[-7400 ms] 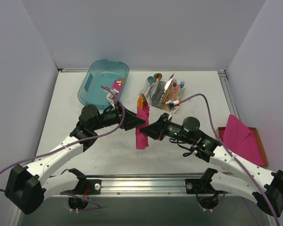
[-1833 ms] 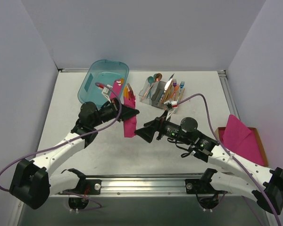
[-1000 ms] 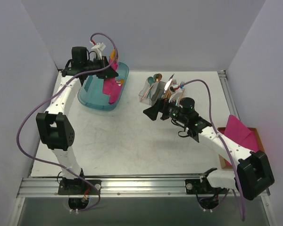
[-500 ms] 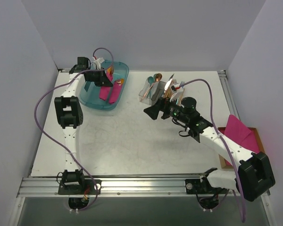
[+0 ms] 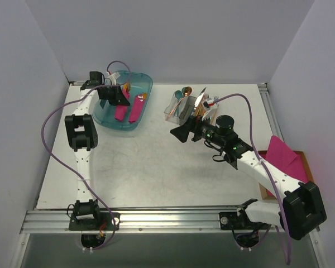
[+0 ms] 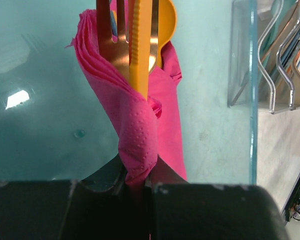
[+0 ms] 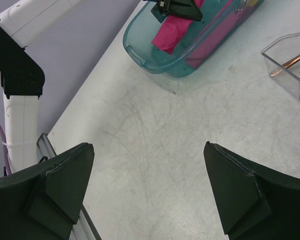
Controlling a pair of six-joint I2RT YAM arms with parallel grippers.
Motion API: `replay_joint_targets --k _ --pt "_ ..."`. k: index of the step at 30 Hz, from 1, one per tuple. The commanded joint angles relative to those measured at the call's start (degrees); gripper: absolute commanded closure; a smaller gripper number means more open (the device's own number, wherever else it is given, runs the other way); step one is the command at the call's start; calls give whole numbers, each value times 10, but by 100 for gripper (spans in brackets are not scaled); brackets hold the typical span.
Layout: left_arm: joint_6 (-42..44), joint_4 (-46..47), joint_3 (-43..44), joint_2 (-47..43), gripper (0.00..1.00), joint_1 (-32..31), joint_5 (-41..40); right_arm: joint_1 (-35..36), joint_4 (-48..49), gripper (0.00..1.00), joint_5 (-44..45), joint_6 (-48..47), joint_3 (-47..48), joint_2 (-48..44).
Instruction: Place the utensils on the paper napkin and roll it up
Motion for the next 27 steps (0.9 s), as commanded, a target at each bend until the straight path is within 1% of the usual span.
replay_joint_targets --k 1,7,10,20,21,27 --pt "-6 30 19 20 96 -1 10 -5 33 3 -19 4 0 -17" --pt "-24 33 31 36 92 -6 1 -7 36 3 -22 7 -1 -14" --pt "-27 30 32 40 85 -8 -8 -8 37 3 -26 7 -2 -14" --pt "-18 16 34 44 72 -13 -38 -12 45 3 -36 14 -5 -14" --pt "-18 13 35 43 71 -31 -49 -11 44 3 -36 14 -5 -15" --pt "-11 -3 42 44 69 -33 -78 -13 48 3 -44 17 -6 -11"
